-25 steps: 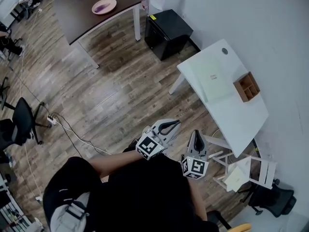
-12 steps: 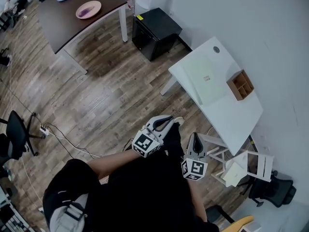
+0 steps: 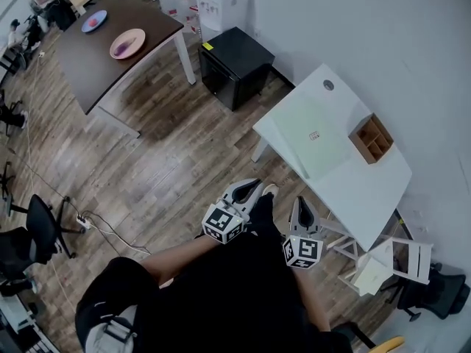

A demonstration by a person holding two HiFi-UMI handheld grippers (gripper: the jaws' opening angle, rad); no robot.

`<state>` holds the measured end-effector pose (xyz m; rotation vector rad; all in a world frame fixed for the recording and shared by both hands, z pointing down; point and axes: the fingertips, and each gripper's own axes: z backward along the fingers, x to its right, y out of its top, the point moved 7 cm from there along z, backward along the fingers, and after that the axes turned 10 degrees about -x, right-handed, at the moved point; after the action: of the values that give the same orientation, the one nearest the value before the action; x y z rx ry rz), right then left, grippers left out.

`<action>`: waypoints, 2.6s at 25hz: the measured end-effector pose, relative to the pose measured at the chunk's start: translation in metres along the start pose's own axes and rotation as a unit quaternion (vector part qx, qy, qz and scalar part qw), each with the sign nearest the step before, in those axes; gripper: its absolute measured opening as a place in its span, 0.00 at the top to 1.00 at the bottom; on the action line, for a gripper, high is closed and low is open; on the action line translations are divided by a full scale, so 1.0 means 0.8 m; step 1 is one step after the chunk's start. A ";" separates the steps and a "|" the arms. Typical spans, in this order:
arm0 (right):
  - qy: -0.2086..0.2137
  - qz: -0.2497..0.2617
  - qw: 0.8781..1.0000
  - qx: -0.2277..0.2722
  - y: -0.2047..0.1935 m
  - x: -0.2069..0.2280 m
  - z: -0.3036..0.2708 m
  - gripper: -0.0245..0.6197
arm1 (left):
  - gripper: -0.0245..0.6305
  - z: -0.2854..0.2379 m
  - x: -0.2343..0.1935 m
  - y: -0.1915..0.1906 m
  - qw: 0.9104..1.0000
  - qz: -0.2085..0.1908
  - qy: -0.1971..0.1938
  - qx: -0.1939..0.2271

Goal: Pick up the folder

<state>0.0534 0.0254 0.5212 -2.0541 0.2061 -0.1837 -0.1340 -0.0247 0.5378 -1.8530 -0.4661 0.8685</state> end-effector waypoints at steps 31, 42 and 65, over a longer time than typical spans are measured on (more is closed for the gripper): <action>-0.052 -0.224 0.960 -0.160 -0.066 0.318 -0.221 0.69 | 0.57 -0.428 -0.186 0.000 0.954 -0.100 0.004 -0.283; -0.028 -0.305 0.922 -0.239 -0.114 0.342 -0.270 0.56 | 0.52 -0.482 -0.245 -0.021 0.930 -0.120 0.047 -0.344; -0.006 -0.352 0.892 -0.284 -0.146 0.348 -0.297 0.51 | 0.47 -0.522 -0.282 -0.047 0.910 -0.043 -0.027 -0.411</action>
<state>0.2806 -0.1858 0.7481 -2.6354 -0.5788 -0.6131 0.0276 -0.4164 0.7549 -2.5397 -1.0601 0.7109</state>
